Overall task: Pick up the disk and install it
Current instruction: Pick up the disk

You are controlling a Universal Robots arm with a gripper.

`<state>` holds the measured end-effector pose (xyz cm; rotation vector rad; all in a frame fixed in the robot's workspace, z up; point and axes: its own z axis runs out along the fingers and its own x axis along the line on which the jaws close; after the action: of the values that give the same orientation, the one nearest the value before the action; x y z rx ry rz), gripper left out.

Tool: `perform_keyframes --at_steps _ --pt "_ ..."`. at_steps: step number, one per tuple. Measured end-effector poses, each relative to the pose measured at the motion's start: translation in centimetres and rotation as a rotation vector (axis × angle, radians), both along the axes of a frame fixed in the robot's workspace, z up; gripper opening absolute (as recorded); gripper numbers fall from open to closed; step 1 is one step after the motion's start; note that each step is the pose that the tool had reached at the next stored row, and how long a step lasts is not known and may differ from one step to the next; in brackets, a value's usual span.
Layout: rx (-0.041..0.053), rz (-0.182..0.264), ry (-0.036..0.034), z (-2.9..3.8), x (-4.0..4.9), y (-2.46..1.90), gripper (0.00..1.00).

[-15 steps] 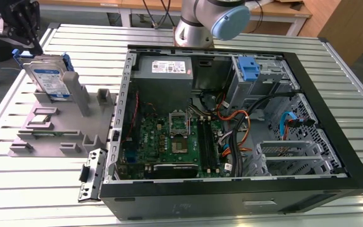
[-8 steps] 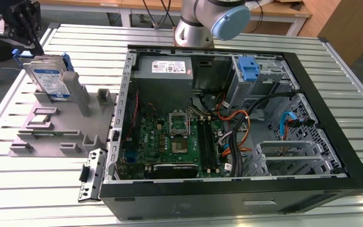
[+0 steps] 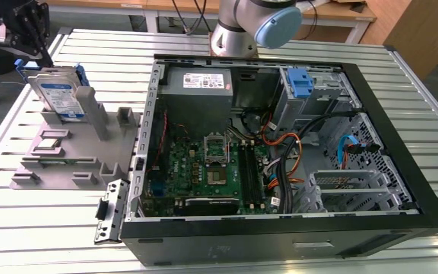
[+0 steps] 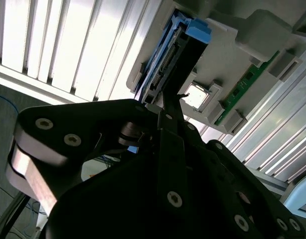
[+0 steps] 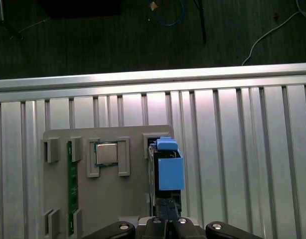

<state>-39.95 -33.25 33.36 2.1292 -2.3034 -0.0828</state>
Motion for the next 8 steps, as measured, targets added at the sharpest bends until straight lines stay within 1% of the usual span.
perform_keyframes --at_steps 7,8 --pt "0.0001 0.0 -0.0001 0.0 0.0 0.0 0.1" --pt "0.0001 0.0 -0.0001 -0.01 0.0 0.0 0.11"
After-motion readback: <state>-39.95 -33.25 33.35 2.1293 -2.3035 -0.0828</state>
